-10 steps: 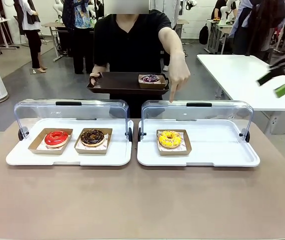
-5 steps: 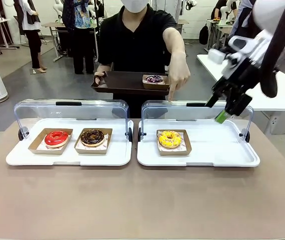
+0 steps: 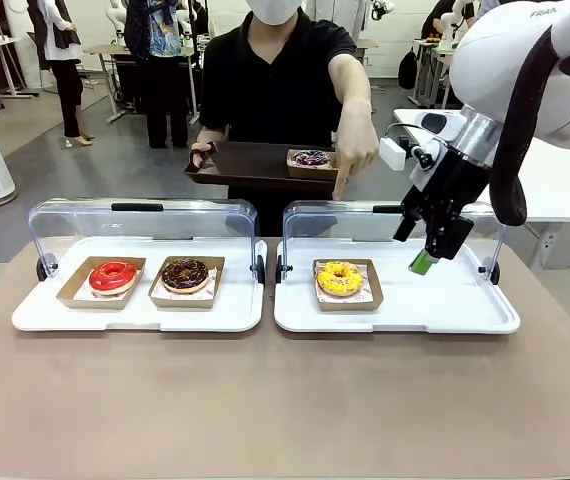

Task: Provide the desired donut to the person.
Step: Pick up and lift the Paper togo box containing the Donut pointed at by the person.

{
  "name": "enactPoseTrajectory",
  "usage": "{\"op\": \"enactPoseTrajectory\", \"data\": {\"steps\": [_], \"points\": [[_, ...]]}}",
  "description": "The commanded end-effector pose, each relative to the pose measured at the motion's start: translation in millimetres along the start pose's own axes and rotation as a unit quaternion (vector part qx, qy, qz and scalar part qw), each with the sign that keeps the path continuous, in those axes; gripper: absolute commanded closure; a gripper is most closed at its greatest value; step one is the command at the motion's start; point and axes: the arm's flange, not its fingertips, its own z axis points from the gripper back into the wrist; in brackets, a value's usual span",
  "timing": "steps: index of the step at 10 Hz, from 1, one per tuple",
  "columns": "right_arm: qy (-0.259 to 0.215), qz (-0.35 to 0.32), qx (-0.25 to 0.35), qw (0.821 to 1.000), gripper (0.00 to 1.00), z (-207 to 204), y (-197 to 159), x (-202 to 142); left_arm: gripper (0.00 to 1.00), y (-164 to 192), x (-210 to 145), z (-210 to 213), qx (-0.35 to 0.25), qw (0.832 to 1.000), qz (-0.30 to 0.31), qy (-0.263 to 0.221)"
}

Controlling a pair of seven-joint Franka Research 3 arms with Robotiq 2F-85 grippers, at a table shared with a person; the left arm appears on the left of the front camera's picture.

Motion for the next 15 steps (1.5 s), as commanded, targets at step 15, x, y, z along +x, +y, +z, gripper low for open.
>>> {"op": "enactPoseTrajectory", "data": {"steps": [15], "points": [[0.109, -0.072, -0.088, 0.988, 0.00, -94, 8, 14, 0.00, -1, 0, 2, -0.003, 1.000, 0.001, -0.004]]}}
